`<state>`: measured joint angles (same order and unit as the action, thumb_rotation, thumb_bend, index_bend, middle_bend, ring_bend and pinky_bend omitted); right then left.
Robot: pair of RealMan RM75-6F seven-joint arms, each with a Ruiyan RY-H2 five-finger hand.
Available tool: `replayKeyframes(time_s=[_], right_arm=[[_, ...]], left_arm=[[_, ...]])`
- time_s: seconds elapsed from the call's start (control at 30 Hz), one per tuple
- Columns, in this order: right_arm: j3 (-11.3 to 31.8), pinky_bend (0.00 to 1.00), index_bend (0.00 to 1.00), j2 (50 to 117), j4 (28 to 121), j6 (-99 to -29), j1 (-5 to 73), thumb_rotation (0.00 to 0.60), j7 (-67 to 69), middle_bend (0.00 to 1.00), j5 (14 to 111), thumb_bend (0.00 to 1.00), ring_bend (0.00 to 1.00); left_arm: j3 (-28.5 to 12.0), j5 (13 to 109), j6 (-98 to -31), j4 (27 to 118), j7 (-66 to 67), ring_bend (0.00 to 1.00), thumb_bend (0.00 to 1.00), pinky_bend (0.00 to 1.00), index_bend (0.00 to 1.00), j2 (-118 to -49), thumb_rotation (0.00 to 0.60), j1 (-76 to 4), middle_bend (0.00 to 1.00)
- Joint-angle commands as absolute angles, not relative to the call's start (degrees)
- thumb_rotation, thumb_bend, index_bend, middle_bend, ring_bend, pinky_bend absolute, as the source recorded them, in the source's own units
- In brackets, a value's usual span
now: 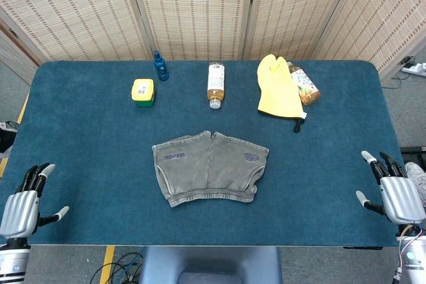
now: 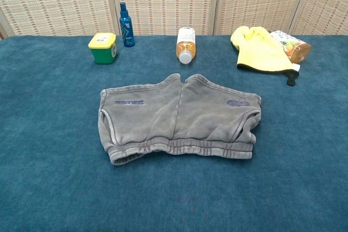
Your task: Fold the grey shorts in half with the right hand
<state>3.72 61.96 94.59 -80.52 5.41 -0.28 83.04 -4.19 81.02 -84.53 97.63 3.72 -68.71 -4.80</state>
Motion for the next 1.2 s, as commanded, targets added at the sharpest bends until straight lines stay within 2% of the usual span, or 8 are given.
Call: replayKeyframes(time_s=[0.03, 0.47, 0.57, 0.63, 0.73, 0.93, 1.03, 1.2], right_arm=[[3.7, 0.13, 0.08, 62.0, 94.7, -80.6, 5.4, 0.600, -0.4, 0.21, 83.1, 0.28, 0.11], [3.7, 0.14, 0.10, 62.7, 94.3, -80.6, 6.7, 0.600, -0.1, 0.25, 85.6, 0.28, 0.15], [3.7, 0.19, 0.12, 63.0, 94.3, -78.9, 8.4, 0.600, -0.7, 0.32, 87.2, 0.28, 0.25], [3.8, 0.23, 0.13, 63.4, 94.2, -77.4, 10.0, 0.600, -1.1, 0.41, 88.5, 0.28, 0.35], [3.7, 0.44, 0.17, 64.1, 94.1, -73.0, 13.3, 0.600, -1.7, 0.65, 89.6, 0.28, 0.60], [4.8, 0.83, 0.29, 68.8, 91.1, -64.2, 20.4, 0.600, -2.4, 0.91, 89.8, 0.22, 0.93], [5.2, 0.92, 0.34, 72.1, 88.8, -60.8, 23.4, 0.600, -3.1, 0.97, 89.5, 0.16, 1.00], [5.7, 0.98, 0.39, 78.0, 84.1, -57.2, 27.5, 0.600, -4.7, 1.00, 89.2, 0.12, 1.00]], left_arm=[[-4.2, 81.0, -84.4, 97.5, 3.7, 0.06, 0.17, 0.28, 0.14, -68.8, 0.600, -4.9, 0.12], [-4.1, 81.1, -84.8, 97.6, 3.5, 0.06, 0.17, 0.28, 0.14, -68.6, 0.600, -4.6, 0.12], [-4.1, 81.2, -85.0, 97.7, 3.4, 0.06, 0.17, 0.28, 0.14, -68.4, 0.600, -4.5, 0.12], [-4.1, 81.4, -85.2, 97.9, 3.3, 0.06, 0.17, 0.28, 0.14, -68.3, 0.600, -4.5, 0.12], [-4.0, 81.5, -85.5, 98.0, 3.0, 0.06, 0.17, 0.28, 0.14, -68.2, 0.600, -4.3, 0.12], [-3.8, 81.4, -86.0, 97.5, 2.3, 0.06, 0.17, 0.28, 0.14, -68.0, 0.600, -3.6, 0.12], [-3.6, 81.3, -86.3, 97.2, 1.9, 0.06, 0.17, 0.28, 0.14, -67.9, 0.600, -3.3, 0.12], [-3.4, 81.0, -86.5, 96.6, 1.2, 0.06, 0.17, 0.28, 0.14, -67.9, 0.600, -2.8, 0.12]])
